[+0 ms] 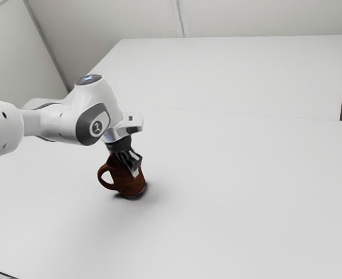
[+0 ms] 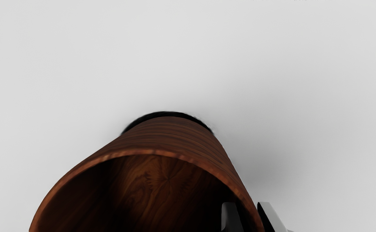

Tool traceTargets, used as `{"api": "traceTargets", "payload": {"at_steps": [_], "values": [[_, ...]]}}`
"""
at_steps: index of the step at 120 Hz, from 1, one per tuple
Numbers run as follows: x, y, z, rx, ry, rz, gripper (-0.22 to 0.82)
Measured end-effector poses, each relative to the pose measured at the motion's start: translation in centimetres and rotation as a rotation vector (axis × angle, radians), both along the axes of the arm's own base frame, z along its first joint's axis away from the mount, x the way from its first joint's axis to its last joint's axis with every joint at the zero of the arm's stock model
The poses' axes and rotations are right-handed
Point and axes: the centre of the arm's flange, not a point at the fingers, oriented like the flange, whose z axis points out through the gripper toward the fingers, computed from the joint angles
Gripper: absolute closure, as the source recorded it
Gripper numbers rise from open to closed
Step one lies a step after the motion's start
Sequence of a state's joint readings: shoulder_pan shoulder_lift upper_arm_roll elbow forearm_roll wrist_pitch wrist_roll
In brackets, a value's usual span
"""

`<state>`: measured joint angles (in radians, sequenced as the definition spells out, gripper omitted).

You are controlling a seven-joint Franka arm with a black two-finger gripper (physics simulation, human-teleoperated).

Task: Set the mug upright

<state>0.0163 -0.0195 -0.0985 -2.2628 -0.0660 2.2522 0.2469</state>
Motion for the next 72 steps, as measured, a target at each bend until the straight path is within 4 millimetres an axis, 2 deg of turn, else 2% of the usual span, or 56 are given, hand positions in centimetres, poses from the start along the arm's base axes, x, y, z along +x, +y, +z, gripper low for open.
{"api": "traceTargets", "payload": {"at_steps": [14, 28, 37, 49, 53, 57, 63, 72], "values": [[0.0, 0.8, -0.1, -0.003, 0.003, 0.086, 0.37], [-0.2, 1.0, 0.2, -0.003, 0.004, 0.149, 0.21], [-0.2, 0.7, 2.3, -0.006, -0.023, 0.173, 0.15], [0.4, -1.1, 7.1, -0.014, -0.077, 0.172, 0.09], [0.7, -1.5, 9.3, -0.018, -0.101, 0.173, 0.08], [1.4, -1.8, 12.4, -0.023, -0.134, 0.173, 0.07], [2.4, -2.8, 18.5, -0.029, -0.19, 0.158, 0.05], [2.4, -4.1, 27.0, -0.017, -0.262, 0.123, 0.04]]}}
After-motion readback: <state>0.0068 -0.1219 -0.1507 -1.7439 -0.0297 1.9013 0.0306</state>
